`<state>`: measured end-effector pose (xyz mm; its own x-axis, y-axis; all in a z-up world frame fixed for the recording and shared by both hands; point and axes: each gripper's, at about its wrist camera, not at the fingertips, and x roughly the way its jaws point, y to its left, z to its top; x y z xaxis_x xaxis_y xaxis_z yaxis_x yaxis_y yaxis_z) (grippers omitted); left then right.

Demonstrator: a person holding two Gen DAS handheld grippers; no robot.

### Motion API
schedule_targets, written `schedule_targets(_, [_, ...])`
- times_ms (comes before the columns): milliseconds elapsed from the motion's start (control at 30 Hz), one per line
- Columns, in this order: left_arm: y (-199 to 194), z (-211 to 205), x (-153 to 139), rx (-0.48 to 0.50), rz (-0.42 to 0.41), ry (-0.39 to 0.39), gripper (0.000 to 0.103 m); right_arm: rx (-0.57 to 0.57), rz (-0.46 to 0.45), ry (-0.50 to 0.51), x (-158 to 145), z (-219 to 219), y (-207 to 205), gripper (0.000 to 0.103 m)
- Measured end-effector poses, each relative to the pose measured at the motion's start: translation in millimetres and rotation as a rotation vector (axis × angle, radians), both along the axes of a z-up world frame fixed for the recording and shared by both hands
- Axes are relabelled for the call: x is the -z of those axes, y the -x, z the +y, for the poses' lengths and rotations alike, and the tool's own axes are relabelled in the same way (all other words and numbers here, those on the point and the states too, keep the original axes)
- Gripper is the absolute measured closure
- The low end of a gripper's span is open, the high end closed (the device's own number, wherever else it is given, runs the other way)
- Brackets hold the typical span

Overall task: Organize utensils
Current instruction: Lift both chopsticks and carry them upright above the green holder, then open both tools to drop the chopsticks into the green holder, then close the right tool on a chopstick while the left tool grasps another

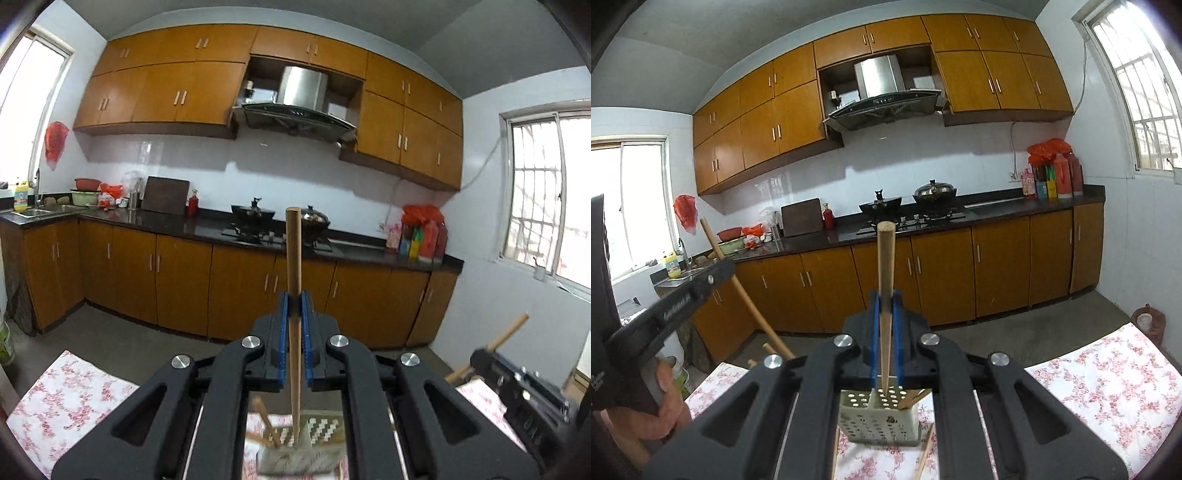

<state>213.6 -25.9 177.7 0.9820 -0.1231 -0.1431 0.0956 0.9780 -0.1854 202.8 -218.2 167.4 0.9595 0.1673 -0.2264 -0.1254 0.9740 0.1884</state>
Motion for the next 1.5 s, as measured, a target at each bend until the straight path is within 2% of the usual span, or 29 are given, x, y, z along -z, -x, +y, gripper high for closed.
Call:
schedule_targets(233, [-16.3,-11.0,30.5,-0.008,-0.008,-0.019,0.095,-0.003,0.067,-0.006,27.9,2.8,-33.5,0.095])
schedule_targets(467, [-22.9,-20.3,48.9,0.0,0.03,-0.046,0.095,-0.003,0.11,0.002,47.1,9.9,-47.3,0.095])
schedule_targets(733, [-27.7,-18.6,51.9,-0.008,0.087,-0.058,0.095,-0.007,0.144,0.008,54.5,13.6,-50.0,0.094])
schedule_targets(800, [-26.3,-16.6,50.0,-0.009,0.097,-0.062,0.092,0.0,0.141,0.008,52.6,13.8,-47.1,0.093])
schedule_targets(867, [-23.9,-14.9,47.3,-0.014,0.1,-0.064,0.079,0.003,0.137,0.008,50.2,13.3,-43.6,0.093])
schedule_targets(933, [-17.8,-11.8,44.4,-0.021,0.099,-0.063,0.072,0.011,0.129,0.013,46.1,12.4,-37.1,0.093])
schedule_targets(1067, [-1.7,-5.6,38.3,-0.027,0.102,-0.075,0.069,0.03,0.112,0.016,39.5,7.9,-18.0,0.085])
schedule_targets(1233, [24.2,4.7,39.2,-0.029,0.121,-0.091,0.065,0.048,0.112,0.024,40.9,-3.0,16.7,0.082])
schedule_targets(1367, [48.7,16.6,52.7,-0.041,0.155,-0.122,0.061,0.06,0.157,0.025,62.9,-13.8,45.4,0.08])
schedule_targets(1500, [66.5,34.4,80.6,-0.064,0.225,-0.144,0.06,0.08,0.263,0.024,108.2,-23.4,63.4,0.08])
